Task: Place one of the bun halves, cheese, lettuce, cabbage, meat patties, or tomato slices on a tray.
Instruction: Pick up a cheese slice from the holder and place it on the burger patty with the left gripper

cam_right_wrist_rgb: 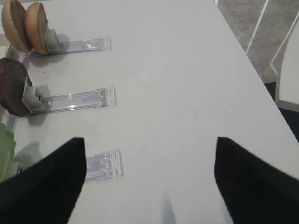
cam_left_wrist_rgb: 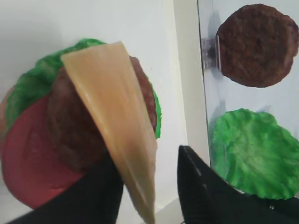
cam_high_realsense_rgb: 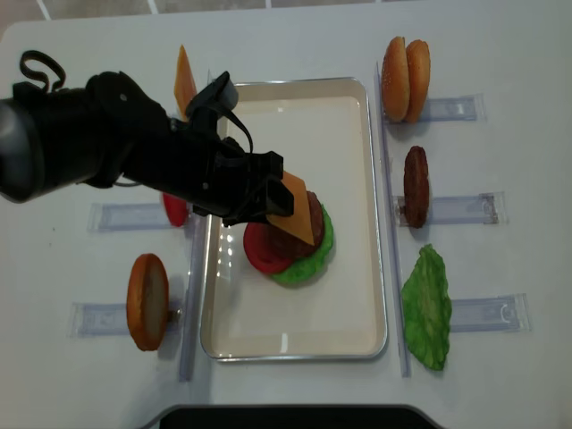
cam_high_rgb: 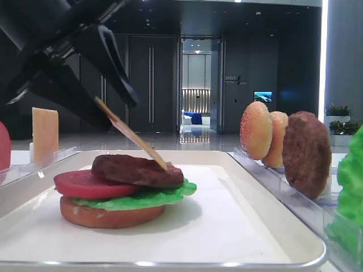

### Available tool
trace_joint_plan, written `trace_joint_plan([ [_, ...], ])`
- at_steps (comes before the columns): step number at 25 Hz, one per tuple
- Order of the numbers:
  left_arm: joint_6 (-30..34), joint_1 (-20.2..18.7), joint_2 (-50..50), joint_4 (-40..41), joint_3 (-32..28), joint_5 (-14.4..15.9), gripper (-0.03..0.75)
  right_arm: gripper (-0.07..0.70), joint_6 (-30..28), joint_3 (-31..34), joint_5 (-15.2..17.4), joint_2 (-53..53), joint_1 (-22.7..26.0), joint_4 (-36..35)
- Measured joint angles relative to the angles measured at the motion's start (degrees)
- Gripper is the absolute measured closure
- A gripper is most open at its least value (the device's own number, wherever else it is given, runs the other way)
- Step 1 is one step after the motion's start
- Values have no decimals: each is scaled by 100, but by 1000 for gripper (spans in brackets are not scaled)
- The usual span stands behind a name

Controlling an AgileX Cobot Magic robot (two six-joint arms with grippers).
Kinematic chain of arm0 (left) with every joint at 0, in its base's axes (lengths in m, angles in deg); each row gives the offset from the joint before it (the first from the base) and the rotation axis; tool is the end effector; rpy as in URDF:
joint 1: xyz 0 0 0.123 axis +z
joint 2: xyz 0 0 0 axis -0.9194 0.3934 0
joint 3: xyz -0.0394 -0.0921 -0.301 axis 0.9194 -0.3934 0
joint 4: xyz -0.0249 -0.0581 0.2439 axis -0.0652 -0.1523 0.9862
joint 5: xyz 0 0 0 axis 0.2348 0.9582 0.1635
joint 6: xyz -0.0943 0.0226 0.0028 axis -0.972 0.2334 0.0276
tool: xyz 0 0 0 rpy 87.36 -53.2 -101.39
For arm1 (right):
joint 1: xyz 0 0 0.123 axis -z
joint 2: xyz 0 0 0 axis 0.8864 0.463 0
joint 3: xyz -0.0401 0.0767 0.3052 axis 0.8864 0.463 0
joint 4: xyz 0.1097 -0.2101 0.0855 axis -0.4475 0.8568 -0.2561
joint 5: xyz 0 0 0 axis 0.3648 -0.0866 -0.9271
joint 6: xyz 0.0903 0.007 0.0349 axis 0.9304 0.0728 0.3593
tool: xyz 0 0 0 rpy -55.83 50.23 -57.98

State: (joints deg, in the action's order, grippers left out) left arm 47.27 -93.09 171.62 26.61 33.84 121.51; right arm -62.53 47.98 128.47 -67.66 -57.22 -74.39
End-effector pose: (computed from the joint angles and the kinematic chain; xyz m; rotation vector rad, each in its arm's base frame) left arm 0.2569 -0.1766 0.2225 0.1180 2.7552 -0.9329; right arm -0.0369 0.0046 0.2701 0.0850 2.1006 -0.0421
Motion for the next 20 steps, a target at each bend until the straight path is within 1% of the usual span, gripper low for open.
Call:
trace_joint_plan([
  [3,-276,0,6,353,0,129,395,94,0,0,0,0,0,0],
  [8,-486,0,6,687,0,403,386,94,0,0,0,0,0,0],
  [11,-674,0,-44,943,0,520,351,94,0,0,0,0,0,0],
  [15,-1134,0,-339,1517,0,820,293,94,0,0,0,0,0,0],
  [17,-1249,0,-545,1625,0,975,280,94,0,0,0,0,0,0],
  [20,-1302,0,-972,1686,0,1044,275,94,0,0,0,0,0,0],
])
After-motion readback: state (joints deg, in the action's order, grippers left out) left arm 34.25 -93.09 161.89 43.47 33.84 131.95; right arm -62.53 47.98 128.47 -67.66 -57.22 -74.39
